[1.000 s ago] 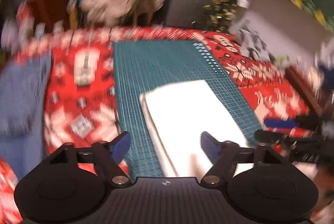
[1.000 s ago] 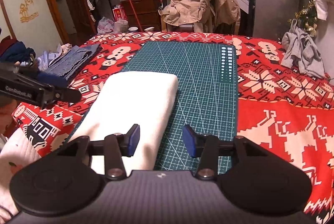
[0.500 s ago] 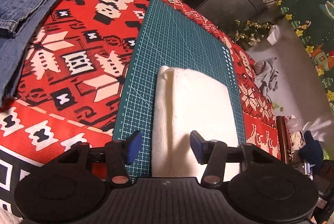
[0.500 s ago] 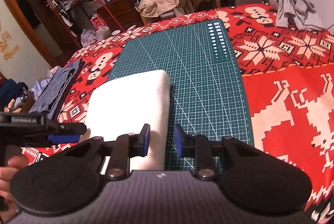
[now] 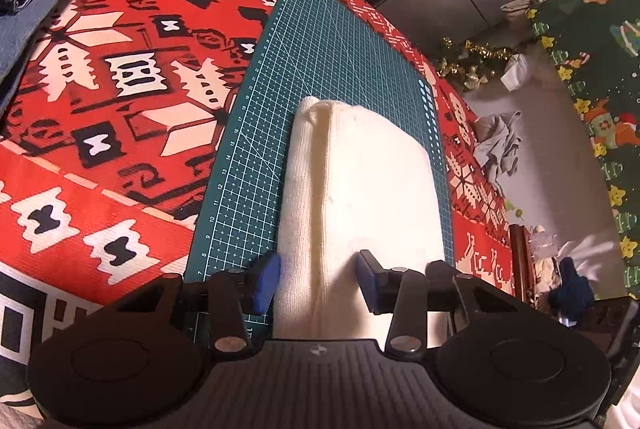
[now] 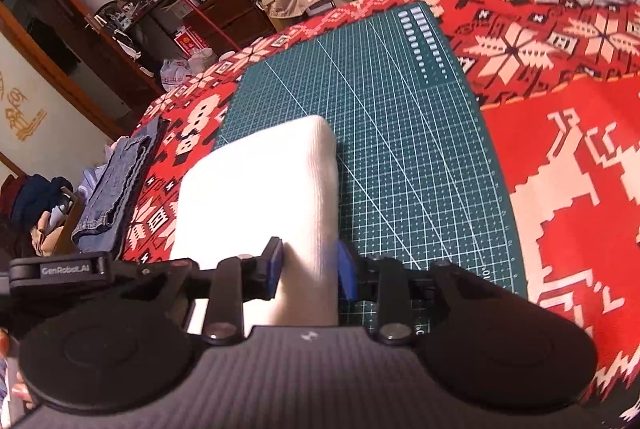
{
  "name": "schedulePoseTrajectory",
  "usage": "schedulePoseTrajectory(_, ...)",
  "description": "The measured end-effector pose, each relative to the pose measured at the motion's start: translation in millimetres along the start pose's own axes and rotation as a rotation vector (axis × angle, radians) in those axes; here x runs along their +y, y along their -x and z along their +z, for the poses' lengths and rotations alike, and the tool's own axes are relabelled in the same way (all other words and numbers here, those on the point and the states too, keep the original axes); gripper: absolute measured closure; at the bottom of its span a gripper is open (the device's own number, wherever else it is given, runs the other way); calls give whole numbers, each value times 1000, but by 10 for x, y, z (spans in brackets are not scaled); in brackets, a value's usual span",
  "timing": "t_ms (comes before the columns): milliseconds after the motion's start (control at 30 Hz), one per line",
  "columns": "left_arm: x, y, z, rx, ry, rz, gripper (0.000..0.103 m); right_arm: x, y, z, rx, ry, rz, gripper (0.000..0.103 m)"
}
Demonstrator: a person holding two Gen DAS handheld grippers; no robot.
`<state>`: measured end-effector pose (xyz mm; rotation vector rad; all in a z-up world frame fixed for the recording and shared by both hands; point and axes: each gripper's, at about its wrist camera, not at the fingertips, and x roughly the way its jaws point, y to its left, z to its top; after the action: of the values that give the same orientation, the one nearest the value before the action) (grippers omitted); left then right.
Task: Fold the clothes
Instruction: 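Lift the folded vest with both grippers and carry it over the jeans stack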
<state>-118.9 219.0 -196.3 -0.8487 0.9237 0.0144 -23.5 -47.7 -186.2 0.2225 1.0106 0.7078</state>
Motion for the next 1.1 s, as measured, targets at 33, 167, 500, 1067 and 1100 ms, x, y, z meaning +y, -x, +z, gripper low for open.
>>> schedulePoseTrajectory(33,-7,4,-4,-5,-7,2,66,2,-22,1,3,0,6,68)
schedulePoseTrajectory(167,-105,42,-16,-32,-62,24,79,50,-66,-24,3,7,4,81)
schedulePoseTrajectory(500,-223,436,257,-149,-138,31,82,601,39,66,-60,74,-57,86)
schedulePoseTrajectory(1067,917,1581,1984,-315,-94,159,82,2944,-1244,954,-74,125,23,86)
schedulePoseTrajectory(1100,1000,1617,2074,-318,-98,168,82,3075,-1356,978,-76,129,24,86)
